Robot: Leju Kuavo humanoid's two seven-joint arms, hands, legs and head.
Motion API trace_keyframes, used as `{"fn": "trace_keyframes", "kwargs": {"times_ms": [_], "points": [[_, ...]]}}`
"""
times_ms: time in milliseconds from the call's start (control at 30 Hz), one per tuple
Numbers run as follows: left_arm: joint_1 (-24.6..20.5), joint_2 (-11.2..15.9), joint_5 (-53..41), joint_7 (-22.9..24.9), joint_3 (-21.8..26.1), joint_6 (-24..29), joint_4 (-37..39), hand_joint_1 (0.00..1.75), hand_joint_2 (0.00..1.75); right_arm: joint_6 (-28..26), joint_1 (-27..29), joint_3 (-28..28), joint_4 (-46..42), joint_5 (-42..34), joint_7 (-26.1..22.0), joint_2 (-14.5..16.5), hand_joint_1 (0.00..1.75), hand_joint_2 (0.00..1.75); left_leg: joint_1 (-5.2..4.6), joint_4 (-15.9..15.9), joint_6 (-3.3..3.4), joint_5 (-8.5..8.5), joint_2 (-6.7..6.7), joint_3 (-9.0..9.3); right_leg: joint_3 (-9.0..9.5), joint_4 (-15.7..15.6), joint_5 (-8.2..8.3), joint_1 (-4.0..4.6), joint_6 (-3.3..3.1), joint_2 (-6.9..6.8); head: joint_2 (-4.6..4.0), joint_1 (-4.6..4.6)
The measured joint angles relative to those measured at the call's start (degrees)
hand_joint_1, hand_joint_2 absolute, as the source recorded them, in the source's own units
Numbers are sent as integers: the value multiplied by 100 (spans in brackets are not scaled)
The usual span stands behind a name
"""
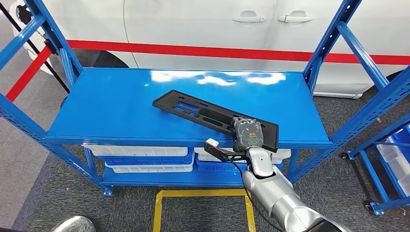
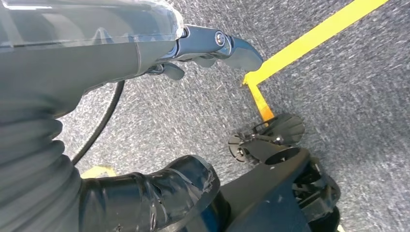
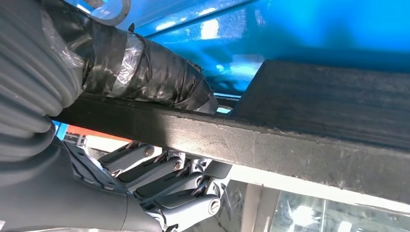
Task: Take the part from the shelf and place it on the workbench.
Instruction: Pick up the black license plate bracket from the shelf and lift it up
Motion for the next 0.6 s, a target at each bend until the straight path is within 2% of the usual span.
{"fn": "trace_keyframes", "kwargs": {"times_ms": [33, 67, 133, 167, 200, 233, 300, 367, 400, 433, 500, 533, 567, 600], "points": [[4, 1, 5, 4, 0, -1, 0, 0, 175, -2, 9, -9, 0, 7, 10, -3, 175, 175, -5, 5, 3, 0, 1, -2, -77, 153, -2, 0, -3, 0, 0, 0], [7, 2, 12, 11, 0, -5, 0, 0, 175, -3, 15, -17, 0, 15, 22, -5, 175, 175, -8, 12, 2, -2, -1, 2, -37, 68, 111, 1, -14, -1, 0, 0], [9, 3, 30, 30, 0, -24, 0, 0, 175, -5, 18, -31, -1, 25, 31, -5, 175, 175, -8, 38, -9, -9, -9, 14, 308, -652, 508, 4, -63, 1, 0, 1], [7, 2, 39, 40, 0, -39, 0, 0, 175, -4, 13, -34, -2, 28, 31, -5, 175, 175, -19, 62, -27, -19, -13, 8, 479, -1019, 657, 18, -90, 1, 0, -1], [5, 2, 48, 48, 0, -56, 0, 0, 175, -3, 8, -36, -6, 32, 29, -5, 175, 175, -28, 79, -52, -24, -16, -4, 590, -1277, 747, 31, -114, 2, 0, -1], [2, 1, 54, 49, 0, -71, 0, 0, 175, -2, 5, -36, -10, 36, 27, -4, 175, 175, -36, 91, -81, -25, -19, -17, 630, -1394, 773, 46, -133, 4, 0, -2], [-2, 1, 67, 44, 1, -101, 0, 0, 175, 3, 1, -36, -21, 44, 22, -3, 175, 175, -33, 84, -146, -5, -24, -28, 617, -1421, 793, 59, -174, 2, 0, -1], [-1, 3, 75, 38, 1, -119, 0, 0, 175, 13, -3, -36, -28, 51, 21, 10, 175, 175, -20, 188, -205, -120, -37, -85, 607, -1481, 858, 34, -252, -28, 0, -3], [0, 5, 77, 36, 1, -127, 0, 0, 175, 18, -6, -36, -32, 57, 21, 17, 175, 175, -15, 377, -232, -283, -43, -166, 586, -1513, 901, 15, -293, -47, 0, -6], [2, 7, 77, 34, 1, -132, 0, 0, 175, 19, -10, -36, -33, 65, 22, 23, 175, 175, -5, 694, -255, -518, -44, -296, 550, -1528, 940, 9, -319, -67, 0, -8], [10, 8, 77, 30, 2, -141, 0, 0, 175, 19, -16, -36, -35, 78, 27, 24, 175, 175, 7, 1427, -294, -940, -42, -561, 444, -1529, 1015, 13, -334, -83, 0, -8], [15, 9, 77, 27, 2, -142, 0, 0, 175, 20, -18, -36, -35, 83, 31, 23, 175, 175, 11, 1647, -305, -1031, -42, -611, 389, -1527, 1055, 16, -330, -86, 0, -8], [18, 9, 77, 25, 2, -143, 0, 0, 175, 20, -20, -37, -35, 85, 33, 23, 175, 175, 13, 1630, -307, -1004, -41, -541, 338, -1524, 1096, 16, -321, -85, 0, -8], [17, 10, 77, 24, 1, -144, 0, 0, 175, 21, -25, -37, -35, 88, 35, 22, 175, 175, 14, 1376, -303, -886, -41, -348, 290, -1521, 1138, 14, -307, -81, 0, -9]]}}
